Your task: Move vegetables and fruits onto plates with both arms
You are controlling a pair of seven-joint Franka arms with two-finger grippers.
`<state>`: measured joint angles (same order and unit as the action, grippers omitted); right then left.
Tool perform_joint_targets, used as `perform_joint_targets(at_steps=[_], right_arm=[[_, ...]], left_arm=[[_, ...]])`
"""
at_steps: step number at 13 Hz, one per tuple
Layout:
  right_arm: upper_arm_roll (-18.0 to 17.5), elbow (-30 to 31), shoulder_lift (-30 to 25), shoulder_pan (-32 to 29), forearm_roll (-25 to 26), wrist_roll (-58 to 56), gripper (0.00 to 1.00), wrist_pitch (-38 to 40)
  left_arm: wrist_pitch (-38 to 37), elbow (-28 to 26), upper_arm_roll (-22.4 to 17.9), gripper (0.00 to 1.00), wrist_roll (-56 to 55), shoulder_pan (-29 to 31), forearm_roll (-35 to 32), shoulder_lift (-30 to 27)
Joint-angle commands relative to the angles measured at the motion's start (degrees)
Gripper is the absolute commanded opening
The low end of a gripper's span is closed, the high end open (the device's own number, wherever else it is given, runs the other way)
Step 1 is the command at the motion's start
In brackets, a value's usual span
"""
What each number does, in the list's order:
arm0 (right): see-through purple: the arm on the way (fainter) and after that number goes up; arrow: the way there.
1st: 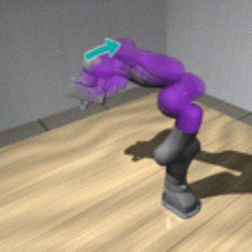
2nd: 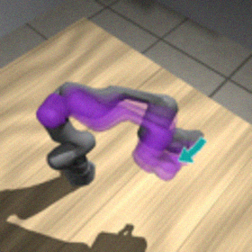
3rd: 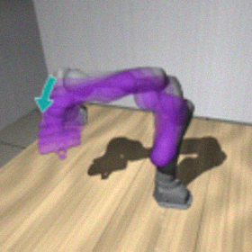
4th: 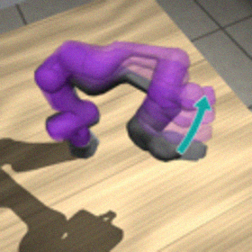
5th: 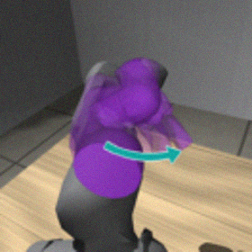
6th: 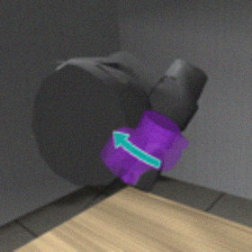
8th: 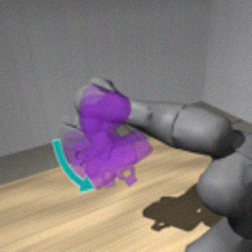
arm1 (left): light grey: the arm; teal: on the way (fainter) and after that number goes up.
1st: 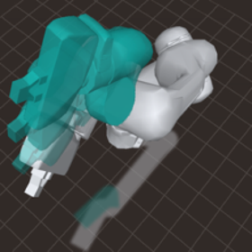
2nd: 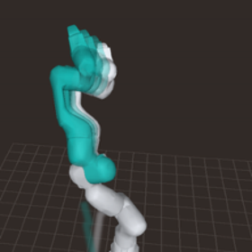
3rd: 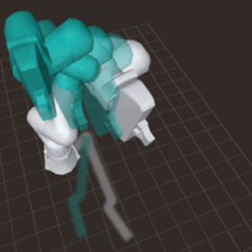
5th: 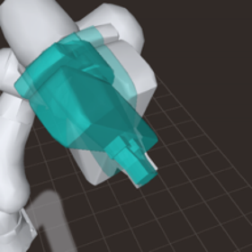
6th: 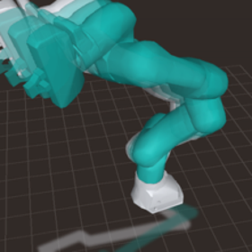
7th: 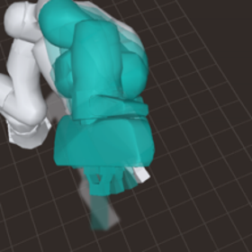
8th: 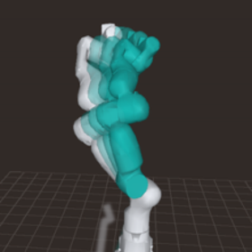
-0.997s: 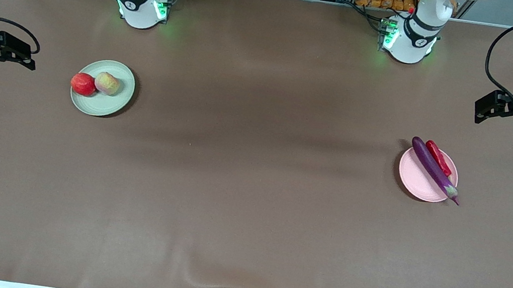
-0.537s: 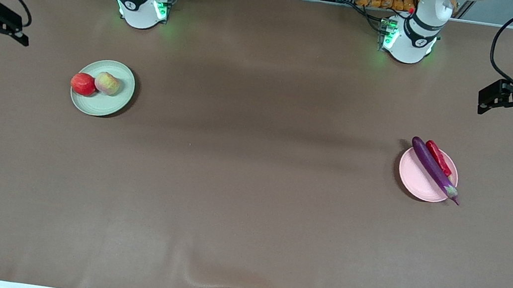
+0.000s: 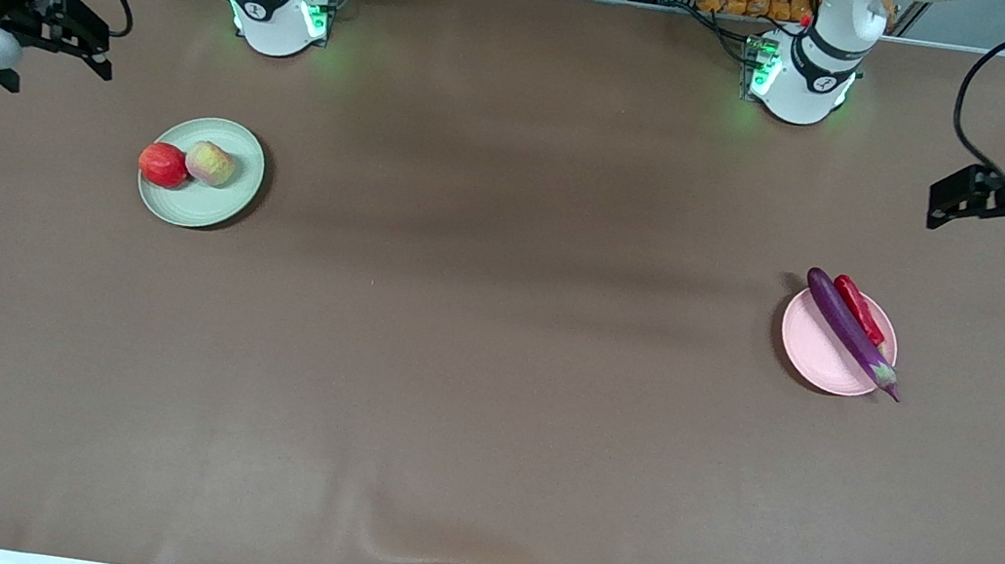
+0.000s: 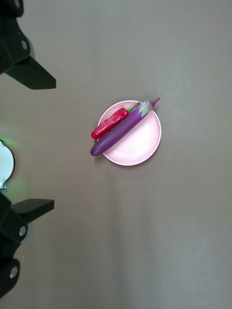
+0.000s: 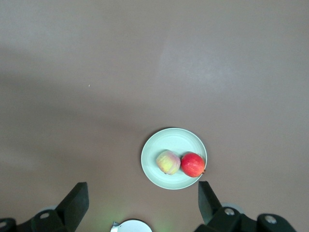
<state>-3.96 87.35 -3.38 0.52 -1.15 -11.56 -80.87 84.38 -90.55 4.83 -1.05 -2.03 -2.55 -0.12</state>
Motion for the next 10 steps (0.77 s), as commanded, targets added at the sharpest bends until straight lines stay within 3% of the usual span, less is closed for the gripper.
perform_joint_targets(at_steps=[1,10], right_arm=[[-0.79,-2.52,0.83,-1.93,1.06,0.48,1.00,-0.08],[-0.79,-2.80,1.45,-4.04,-0.26,0.66,1.00,0.45]], left_arm=[[-0.97,3.10,0.01,1.00,0.61,0.44,1.14,2.06],[2.11,1.78,0.01,1.00,1.32,2.64,0.96,1.27]])
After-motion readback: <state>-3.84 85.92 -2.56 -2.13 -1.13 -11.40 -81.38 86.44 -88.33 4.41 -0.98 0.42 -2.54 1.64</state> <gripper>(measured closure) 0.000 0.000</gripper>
